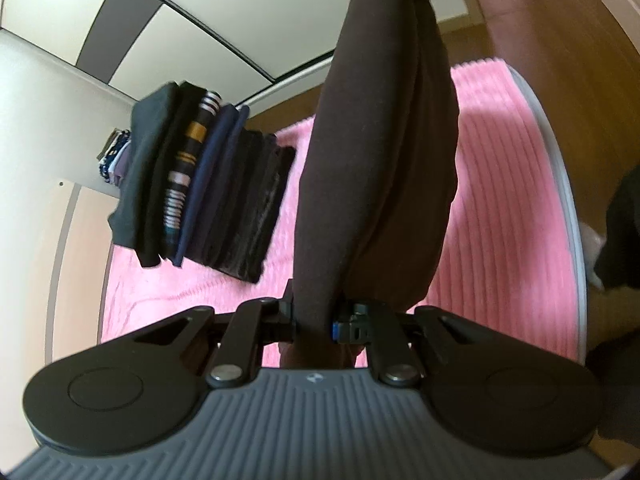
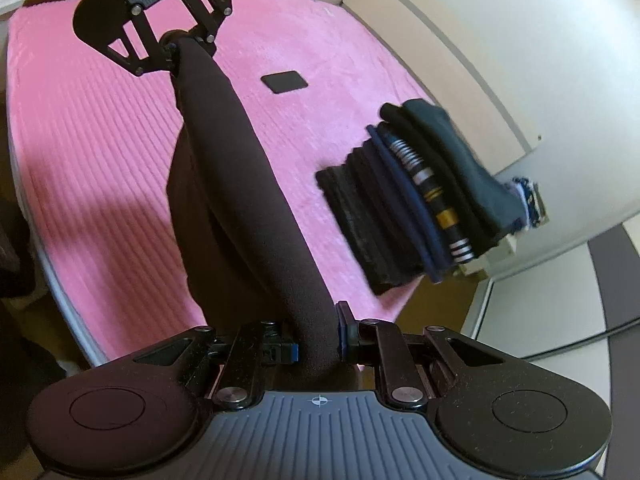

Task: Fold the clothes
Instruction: 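Carry the hanging black shirt with both grippers toward the clothes stack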

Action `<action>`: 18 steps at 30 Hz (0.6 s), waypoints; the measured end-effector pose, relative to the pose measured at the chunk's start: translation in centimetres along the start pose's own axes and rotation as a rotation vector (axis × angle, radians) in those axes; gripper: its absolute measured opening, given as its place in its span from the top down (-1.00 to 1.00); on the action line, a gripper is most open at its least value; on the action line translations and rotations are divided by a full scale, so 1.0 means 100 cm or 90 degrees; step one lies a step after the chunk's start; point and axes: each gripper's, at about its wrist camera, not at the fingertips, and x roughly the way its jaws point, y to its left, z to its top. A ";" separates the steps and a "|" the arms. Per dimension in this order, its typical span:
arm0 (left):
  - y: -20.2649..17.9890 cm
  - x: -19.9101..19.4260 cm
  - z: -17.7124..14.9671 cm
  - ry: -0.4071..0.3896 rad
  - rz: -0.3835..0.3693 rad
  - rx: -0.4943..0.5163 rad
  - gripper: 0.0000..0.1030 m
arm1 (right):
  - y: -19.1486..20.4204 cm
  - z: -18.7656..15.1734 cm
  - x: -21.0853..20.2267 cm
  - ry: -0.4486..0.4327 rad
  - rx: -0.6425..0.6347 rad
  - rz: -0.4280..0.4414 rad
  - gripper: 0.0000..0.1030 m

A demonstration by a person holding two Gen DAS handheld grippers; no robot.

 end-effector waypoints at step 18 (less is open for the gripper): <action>0.145 0.010 0.034 -0.075 0.110 0.022 0.77 | -0.130 0.061 -0.003 -0.041 0.013 -0.065 0.70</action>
